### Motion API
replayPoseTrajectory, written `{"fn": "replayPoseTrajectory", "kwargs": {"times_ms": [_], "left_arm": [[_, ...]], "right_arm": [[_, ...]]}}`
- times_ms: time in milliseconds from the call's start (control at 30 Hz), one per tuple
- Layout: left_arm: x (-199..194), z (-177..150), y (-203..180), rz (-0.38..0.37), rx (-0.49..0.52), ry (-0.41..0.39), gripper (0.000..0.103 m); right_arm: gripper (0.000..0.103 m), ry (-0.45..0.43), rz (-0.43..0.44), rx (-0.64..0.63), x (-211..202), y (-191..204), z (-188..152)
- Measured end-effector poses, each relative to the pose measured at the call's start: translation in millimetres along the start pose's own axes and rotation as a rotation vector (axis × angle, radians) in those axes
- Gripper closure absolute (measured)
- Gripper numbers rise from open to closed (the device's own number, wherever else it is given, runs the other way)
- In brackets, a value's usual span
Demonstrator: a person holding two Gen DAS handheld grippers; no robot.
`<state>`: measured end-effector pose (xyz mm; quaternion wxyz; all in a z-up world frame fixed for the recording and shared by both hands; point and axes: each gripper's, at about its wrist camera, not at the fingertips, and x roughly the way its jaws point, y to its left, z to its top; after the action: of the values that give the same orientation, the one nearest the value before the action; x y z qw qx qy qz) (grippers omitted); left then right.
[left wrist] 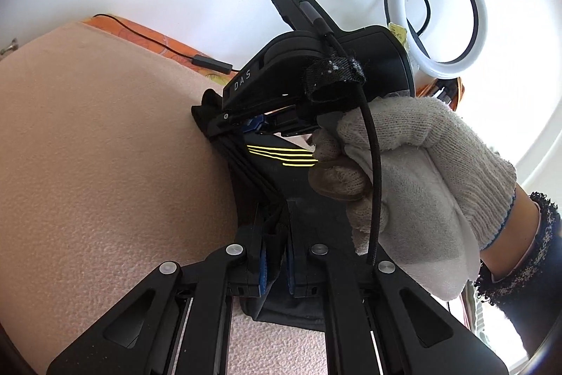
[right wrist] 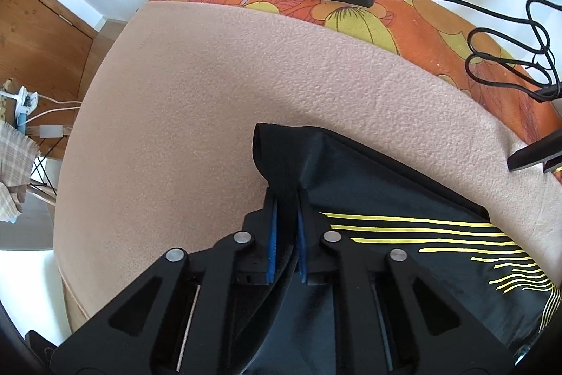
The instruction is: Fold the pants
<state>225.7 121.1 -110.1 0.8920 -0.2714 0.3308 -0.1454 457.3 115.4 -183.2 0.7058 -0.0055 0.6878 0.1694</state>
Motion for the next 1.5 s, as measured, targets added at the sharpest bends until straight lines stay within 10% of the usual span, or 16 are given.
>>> {"fn": "replayPoseTrajectory", "kwargs": {"times_ms": [767, 1500], "left_arm": [[12, -5, -124, -0.250, 0.140, 0.045, 0.097], [119, -78, -240, -0.355, 0.252, 0.273, 0.097]], "right_arm": [[0.097, -0.358, 0.260, 0.243, -168, -154, -87], [0.097, -0.401, 0.230, 0.457, -177, -339, -202]]}}
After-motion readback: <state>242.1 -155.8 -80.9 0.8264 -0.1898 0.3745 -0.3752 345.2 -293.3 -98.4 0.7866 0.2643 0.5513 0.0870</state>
